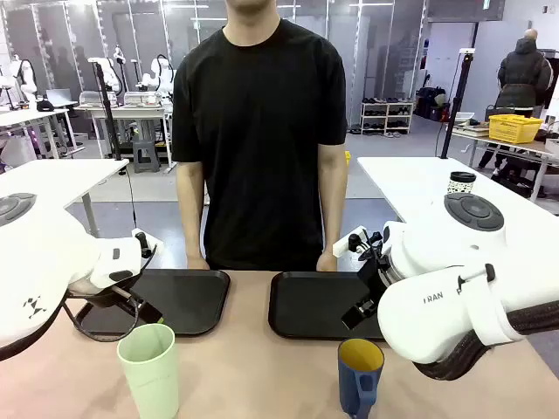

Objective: Sort and store the cups by type.
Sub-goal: Pick up the Reusable plastic cup.

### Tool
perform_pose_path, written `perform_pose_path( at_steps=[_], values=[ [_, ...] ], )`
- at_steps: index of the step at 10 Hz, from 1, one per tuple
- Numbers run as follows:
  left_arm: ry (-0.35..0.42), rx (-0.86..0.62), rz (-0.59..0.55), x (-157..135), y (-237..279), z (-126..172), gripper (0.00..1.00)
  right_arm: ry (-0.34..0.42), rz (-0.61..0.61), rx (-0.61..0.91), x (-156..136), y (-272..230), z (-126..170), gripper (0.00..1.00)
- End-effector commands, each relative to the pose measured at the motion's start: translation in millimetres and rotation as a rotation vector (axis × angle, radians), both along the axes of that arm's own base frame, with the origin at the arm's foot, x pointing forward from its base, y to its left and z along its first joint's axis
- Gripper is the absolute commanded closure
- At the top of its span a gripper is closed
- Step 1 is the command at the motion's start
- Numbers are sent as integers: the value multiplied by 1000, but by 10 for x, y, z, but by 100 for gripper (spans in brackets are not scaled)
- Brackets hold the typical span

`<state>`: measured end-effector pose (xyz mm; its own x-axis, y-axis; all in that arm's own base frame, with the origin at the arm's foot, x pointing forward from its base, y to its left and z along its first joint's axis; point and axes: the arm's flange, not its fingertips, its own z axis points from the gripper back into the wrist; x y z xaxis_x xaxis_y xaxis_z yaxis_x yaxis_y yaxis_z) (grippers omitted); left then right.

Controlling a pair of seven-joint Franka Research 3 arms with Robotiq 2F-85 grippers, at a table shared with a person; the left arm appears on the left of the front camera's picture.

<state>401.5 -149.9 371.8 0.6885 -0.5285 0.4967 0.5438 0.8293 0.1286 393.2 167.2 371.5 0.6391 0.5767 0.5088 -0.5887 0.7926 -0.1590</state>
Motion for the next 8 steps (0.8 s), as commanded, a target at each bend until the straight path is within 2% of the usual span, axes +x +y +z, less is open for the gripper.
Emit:
perform_pose_path(
  at_steps=[1,8],
  values=[
    [0,0,0,0,-2,0,0,0,0,0,0,0,0,0],
    [0,0,0,0,-2,0,0,0,0,0,0,0,0,0]
  ],
)
